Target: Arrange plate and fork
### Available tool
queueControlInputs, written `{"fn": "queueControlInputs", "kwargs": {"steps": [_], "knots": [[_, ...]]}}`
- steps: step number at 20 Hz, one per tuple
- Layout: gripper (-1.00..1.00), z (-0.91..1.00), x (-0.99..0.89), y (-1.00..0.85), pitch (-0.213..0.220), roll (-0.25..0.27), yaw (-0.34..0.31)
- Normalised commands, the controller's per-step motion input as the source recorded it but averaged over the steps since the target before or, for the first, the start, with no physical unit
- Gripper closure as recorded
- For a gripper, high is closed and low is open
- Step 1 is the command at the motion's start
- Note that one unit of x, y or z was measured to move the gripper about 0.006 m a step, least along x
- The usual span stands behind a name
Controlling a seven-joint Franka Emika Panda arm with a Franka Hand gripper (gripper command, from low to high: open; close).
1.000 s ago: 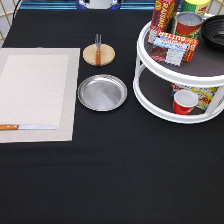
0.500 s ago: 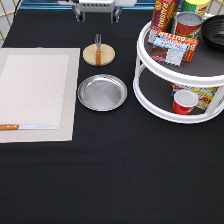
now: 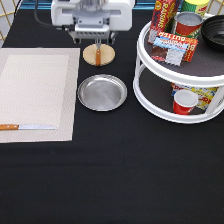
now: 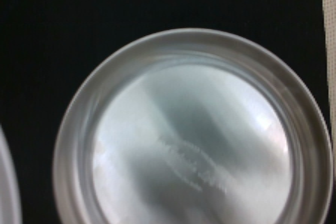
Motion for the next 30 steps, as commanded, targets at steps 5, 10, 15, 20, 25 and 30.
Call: {"fn": "queueControlInputs", "kwargs": {"steps": [5,10,15,20,25,30], "knots": [[-1.00,-0.32,0.42,-0.27,-0.024,0.167,0.010],[-1.00,-0.41,0.28,0.02,-0.037,0.074,0.002],[-1.00,-0.36,0.29,0.18,-0.002,0.000,0.000],[-1.00,-0.28,0.31,0.15,0.000,0.007,0.007],[-1.00,-0.17,0.38,0.06,0.000,0.021,0.021],[-1.00,-0.12,0.46,0.00,0.000,0.041,0.018]]}}
